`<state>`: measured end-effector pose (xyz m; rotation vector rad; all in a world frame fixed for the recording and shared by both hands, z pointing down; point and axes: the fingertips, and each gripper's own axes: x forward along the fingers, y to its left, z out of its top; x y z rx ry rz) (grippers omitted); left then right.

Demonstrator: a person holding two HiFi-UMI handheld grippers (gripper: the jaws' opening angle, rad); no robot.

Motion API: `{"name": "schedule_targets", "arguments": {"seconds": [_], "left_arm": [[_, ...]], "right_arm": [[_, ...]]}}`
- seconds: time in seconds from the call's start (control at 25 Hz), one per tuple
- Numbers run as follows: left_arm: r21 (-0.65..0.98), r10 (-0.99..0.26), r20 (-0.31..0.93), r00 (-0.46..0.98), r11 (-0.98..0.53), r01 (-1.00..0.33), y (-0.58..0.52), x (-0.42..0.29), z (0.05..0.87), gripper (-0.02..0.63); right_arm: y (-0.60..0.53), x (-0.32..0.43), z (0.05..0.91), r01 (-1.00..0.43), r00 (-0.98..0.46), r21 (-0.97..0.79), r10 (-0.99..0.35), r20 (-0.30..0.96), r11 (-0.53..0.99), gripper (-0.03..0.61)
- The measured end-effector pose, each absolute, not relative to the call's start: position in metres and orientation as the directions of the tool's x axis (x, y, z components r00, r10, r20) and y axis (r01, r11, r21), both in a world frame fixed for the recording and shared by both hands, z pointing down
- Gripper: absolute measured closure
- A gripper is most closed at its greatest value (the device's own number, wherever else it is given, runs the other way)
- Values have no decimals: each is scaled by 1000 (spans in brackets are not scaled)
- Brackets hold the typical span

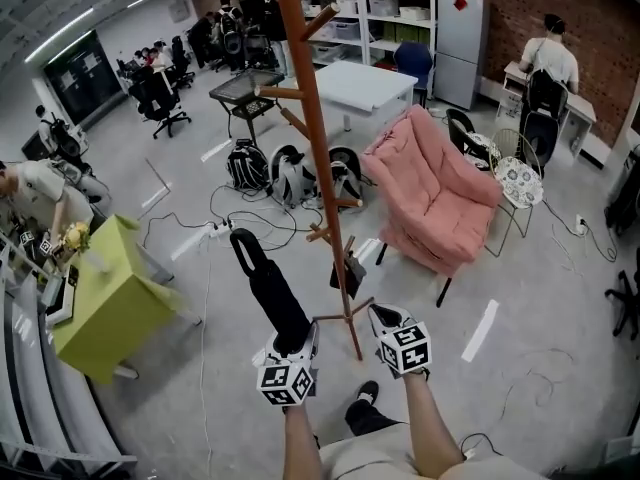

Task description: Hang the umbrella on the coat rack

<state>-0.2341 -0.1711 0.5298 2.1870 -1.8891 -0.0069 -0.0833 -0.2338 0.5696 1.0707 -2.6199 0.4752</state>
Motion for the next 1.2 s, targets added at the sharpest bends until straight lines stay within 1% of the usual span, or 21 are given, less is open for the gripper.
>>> {"name": "schedule_targets", "arguments": {"seconds": [0.24, 0.52, 0.76, 0.96, 1.2], "left_arm": [[165, -970, 184, 161, -130, -978, -181, -246, 531, 351], [203, -967, 203, 152, -110, -973, -190, -265, 539, 351], [215, -961, 232, 153, -103, -971, -194, -271, 554, 351], [179, -953, 247, 176, -134, -975, -207, -268, 559, 351], [178, -942, 251, 225, -183, -967, -223, -259, 566, 351]], "right_arm": [[-249, -105, 561, -703, -702, -204, -618, 354, 682, 574], [-258, -124, 555, -671, -732, -204, -596, 330, 712, 574], [-266, -127, 565, -668, -732, -201, -584, 351, 716, 574], [-285, -133, 555, -667, -738, -216, -593, 321, 713, 574], [-303, -140, 552, -667, -743, -238, -604, 289, 706, 574]]}}
